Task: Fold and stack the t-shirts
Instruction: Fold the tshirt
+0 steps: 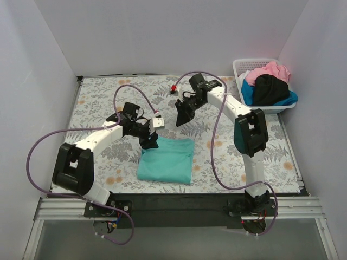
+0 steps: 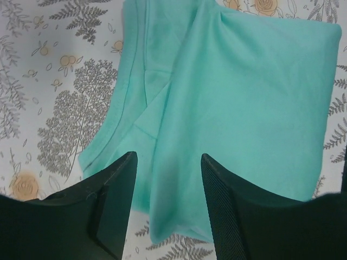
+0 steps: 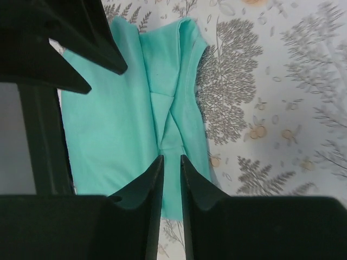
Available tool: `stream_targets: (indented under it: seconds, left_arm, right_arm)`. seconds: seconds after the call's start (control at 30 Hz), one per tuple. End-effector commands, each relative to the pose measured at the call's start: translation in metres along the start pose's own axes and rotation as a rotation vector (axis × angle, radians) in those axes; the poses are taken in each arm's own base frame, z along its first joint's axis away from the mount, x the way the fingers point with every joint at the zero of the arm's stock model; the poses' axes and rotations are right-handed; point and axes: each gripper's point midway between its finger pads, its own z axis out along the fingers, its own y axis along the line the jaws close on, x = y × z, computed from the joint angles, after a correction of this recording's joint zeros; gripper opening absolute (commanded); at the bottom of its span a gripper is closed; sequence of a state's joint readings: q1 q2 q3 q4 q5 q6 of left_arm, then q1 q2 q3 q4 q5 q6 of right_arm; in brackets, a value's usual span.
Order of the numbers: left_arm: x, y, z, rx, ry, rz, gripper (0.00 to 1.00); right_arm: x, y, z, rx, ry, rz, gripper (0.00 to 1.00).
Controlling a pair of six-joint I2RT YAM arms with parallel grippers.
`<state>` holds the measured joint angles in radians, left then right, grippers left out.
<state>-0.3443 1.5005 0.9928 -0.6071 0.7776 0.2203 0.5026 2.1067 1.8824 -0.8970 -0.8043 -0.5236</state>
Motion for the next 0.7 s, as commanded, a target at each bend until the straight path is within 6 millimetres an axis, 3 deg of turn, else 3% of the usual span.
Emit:
stream_targets:
  seconds: [0.0,0.13,0.4,0.5,0.67]
  left_arm:
    - [-0.015,0.013,0.02,0.002,-0.047,0.103,0.5]
    - [-0.011,0.012,0.04,0.043,-0.026,0.122,0.5]
    - [0.008,0.006,0.064,0.096,0.022,0.106,0.48]
    - [0.013,0.003,0.069,0.107,0.036,0.102,0.4]
    - [0.013,-0.004,0.071,0.126,0.037,0.129,0.19]
  right_arm:
    - [0.012,0.024,0.034,-0.191,0.025,0.229,0.24]
    - [0.014,0.021,0.052,-0.23,0.034,0.264,0.24]
    - [0.044,0.016,0.091,-0.278,0.108,0.313,0.24]
    - [0.055,0.012,0.101,-0.282,0.131,0.326,0.24]
    - [0.074,0.002,0.113,-0.271,0.165,0.337,0.24]
